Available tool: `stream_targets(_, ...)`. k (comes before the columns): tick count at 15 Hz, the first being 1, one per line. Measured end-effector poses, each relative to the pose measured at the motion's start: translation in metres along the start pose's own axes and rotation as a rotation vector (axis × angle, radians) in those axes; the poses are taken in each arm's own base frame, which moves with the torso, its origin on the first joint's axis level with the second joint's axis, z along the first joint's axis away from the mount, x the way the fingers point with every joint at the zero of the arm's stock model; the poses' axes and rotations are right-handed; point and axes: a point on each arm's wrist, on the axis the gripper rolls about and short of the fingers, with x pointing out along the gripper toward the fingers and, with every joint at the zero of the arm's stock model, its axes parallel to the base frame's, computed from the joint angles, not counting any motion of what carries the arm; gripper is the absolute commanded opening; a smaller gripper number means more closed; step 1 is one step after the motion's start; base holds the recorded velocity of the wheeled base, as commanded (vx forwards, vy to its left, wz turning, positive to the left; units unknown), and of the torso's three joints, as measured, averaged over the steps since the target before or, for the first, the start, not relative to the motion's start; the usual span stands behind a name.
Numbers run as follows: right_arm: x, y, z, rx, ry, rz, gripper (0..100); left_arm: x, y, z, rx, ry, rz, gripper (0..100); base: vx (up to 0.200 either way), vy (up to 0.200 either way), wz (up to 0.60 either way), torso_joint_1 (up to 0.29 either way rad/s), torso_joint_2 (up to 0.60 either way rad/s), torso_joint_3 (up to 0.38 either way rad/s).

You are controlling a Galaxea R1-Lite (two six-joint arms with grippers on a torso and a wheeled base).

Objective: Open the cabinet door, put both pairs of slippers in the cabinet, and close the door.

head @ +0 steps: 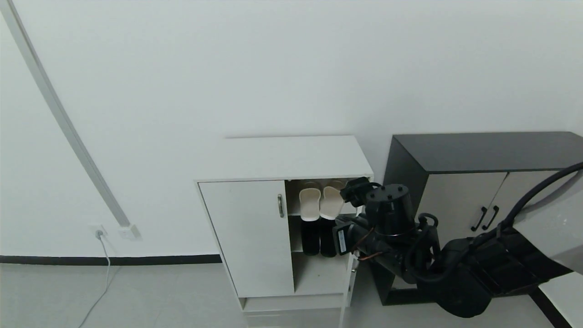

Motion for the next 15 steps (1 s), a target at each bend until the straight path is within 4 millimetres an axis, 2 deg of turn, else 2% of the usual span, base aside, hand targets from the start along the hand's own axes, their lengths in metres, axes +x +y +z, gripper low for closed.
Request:
stream_targets(4, 0.0, -0.008, -0.005, -0.051, 0.011, -0.003, 0, 0.0, 0.0, 0.0, 0.0, 0.0, 0.0, 0, 0.0, 0.0, 0.0, 0.0, 0.0, 0.0)
stream_targets(7, 0.003, -0.03, -0.017, -0.111, 0.087, -0.064, 0, 0.0, 0.0, 0.0, 0.0, -0.001, 0.0, 0, 0.0, 0.0, 0.0, 0.0, 0.0, 0.0)
stream_targets(10, 0.006, -0.042, -0.026, -0.136, 0.171, -0.097, 0, 0.0, 0.0, 0.0, -0.002, -0.001, 0.0, 0, 0.0, 0.0, 0.0, 0.0, 0.0, 0.0)
stream_targets(15, 0.024, -0.052, -0.039, -0.138, 0.214, -0.128, 0, 0.0, 0.0, 0.0, -0.003, -0.001, 0.0, 0, 0.0, 0.0, 0.0, 0.0, 0.0, 0.0)
